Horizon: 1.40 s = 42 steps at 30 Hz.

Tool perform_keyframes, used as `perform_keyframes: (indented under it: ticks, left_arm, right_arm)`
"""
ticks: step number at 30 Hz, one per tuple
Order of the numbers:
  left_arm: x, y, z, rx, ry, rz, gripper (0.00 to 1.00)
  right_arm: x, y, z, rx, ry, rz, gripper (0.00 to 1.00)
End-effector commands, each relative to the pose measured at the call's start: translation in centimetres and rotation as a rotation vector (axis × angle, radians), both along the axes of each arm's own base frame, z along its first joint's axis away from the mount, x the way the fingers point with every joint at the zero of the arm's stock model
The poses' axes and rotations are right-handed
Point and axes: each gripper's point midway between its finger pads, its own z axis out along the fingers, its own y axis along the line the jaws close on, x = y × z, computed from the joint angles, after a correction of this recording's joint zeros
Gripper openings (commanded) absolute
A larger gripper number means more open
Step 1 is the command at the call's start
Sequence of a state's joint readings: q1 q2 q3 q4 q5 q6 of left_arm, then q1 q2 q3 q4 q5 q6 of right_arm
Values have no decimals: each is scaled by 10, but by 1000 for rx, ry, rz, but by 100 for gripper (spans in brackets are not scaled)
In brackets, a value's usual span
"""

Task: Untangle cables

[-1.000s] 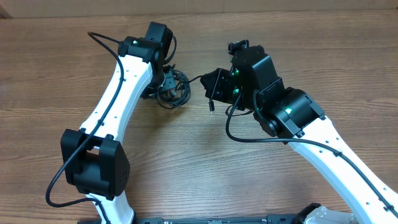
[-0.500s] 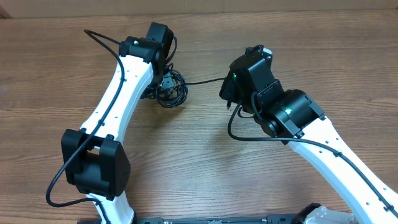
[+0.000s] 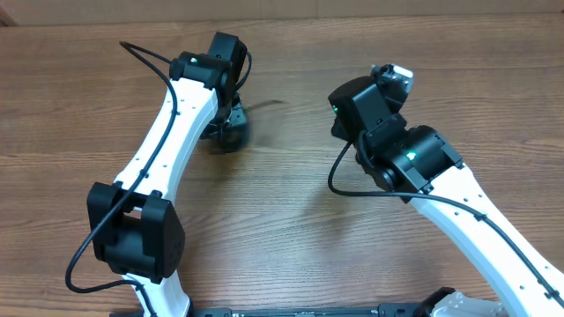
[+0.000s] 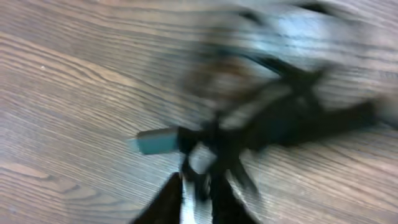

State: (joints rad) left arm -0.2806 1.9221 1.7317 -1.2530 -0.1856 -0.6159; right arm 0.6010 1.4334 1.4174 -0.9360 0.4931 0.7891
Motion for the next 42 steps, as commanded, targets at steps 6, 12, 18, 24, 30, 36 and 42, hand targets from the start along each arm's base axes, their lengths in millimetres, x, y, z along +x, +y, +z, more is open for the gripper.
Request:
perform_keyframes:
  ticks: [6,12,18,24,30,36,42]
  left_arm:
    - [-2,-23,5,-140,12,-93,16]
    - [-5,-47,7,-257,28,-241,8]
    - [-1,-32,6,-210,18,-145,31]
    - [6,-22,7,-209,-5,-113,59]
    - [15,-18,6,-192,-34,-105,56]
    - [19,-20,-14,-185,2,-103,49]
    - [28,-22,-22,-193,-8,-103,16]
  right_arm:
    - [2,1,13,37,-25,-3,12]
    - [1,9,7,64,3,28,20]
    - [3,15,-5,63,40,43,49]
    - [5,27,-24,75,98,74,70]
    - [3,38,-31,111,131,109,77]
    - [1,43,-32,132,148,129,79]
    - [-1,45,-34,141,158,140,79]
